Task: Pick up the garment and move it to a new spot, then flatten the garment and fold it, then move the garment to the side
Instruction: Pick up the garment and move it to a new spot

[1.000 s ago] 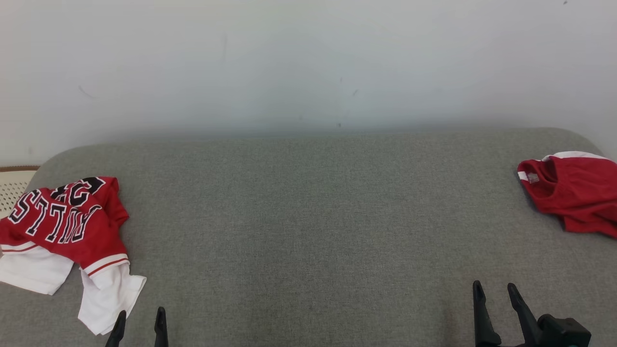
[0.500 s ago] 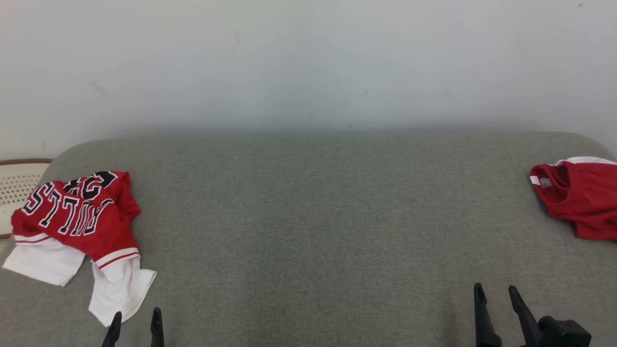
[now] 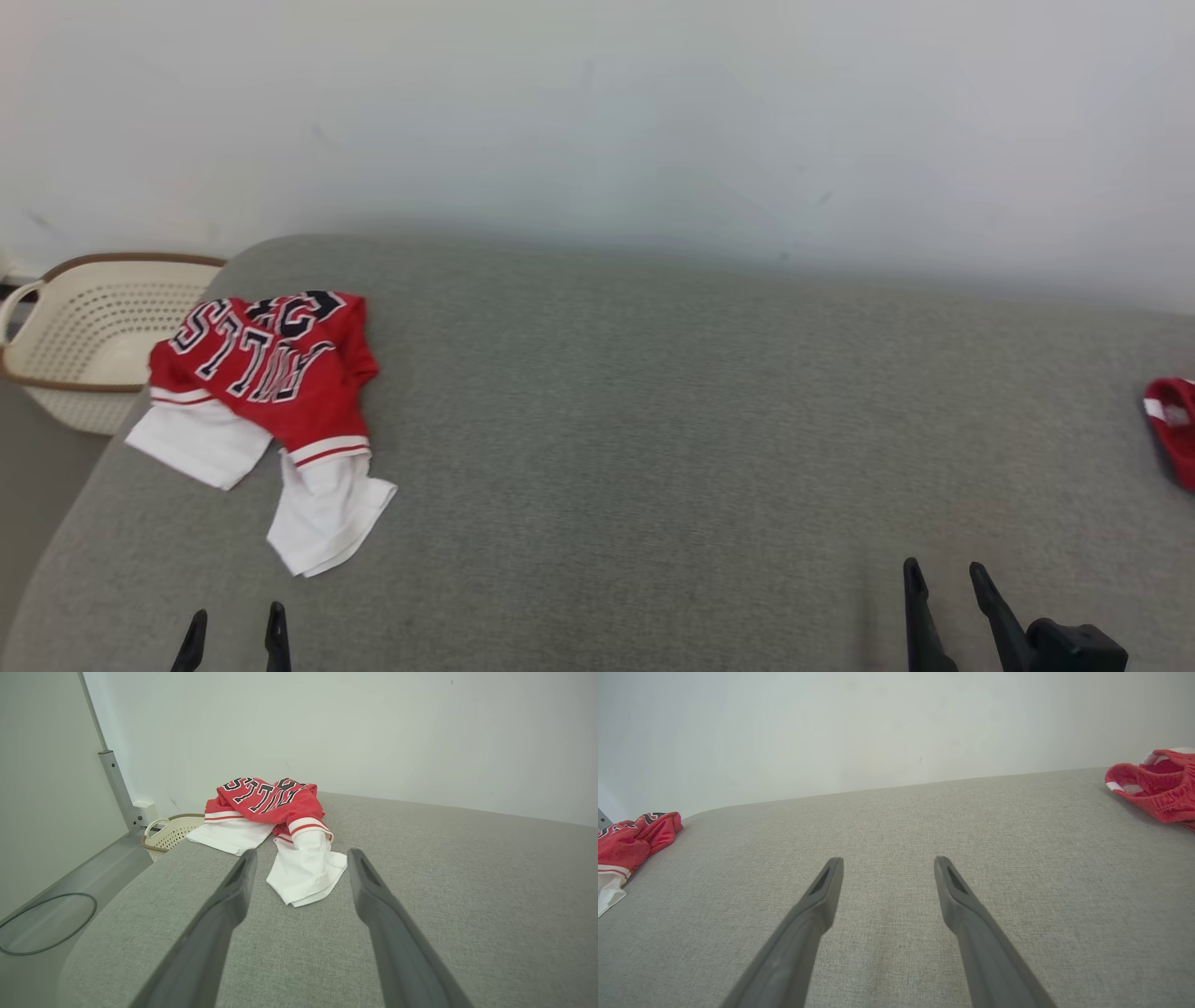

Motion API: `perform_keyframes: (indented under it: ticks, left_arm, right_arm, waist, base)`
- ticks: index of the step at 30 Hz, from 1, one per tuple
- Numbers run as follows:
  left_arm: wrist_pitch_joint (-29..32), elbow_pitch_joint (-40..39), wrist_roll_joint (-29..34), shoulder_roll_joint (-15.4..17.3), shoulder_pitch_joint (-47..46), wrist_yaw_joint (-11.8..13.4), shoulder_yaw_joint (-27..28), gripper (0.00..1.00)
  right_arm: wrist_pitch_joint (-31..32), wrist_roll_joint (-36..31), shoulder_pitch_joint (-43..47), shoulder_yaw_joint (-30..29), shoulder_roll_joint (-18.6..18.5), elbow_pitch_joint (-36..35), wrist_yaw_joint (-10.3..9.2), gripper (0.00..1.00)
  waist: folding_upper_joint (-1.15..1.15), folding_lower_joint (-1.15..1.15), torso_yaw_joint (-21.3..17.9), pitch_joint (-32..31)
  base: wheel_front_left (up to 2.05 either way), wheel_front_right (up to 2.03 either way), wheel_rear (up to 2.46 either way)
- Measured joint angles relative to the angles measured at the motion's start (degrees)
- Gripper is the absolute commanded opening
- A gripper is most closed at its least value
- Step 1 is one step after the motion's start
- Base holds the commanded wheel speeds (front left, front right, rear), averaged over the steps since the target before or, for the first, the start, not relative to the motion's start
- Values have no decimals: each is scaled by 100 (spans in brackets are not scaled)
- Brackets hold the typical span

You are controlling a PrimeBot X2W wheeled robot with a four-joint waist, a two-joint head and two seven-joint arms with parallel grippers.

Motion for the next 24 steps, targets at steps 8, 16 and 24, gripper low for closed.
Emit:
perform_keyframes:
  ticks: [8,16,24]
  left_arm:
    - [11,23,43,94,16,153,68,100]
    - [101,-110,42,132,105,231,90,100]
    - [146,-190,22,166,166,259,83,100]
  right_arm:
    - [-52,64,-54,165,36,121,0,100]
    - [-101,78,-127,281,68,208,0,100]
    - [-142,102,-175,368,87,285,0,100]
  waist:
    - [0,0,591,-29]
    - [0,0,1106,-67]
    - [0,-1,1437,-110]
  base:
    - [0,0,0]
    - [0,0,0]
    - [0,0,0]
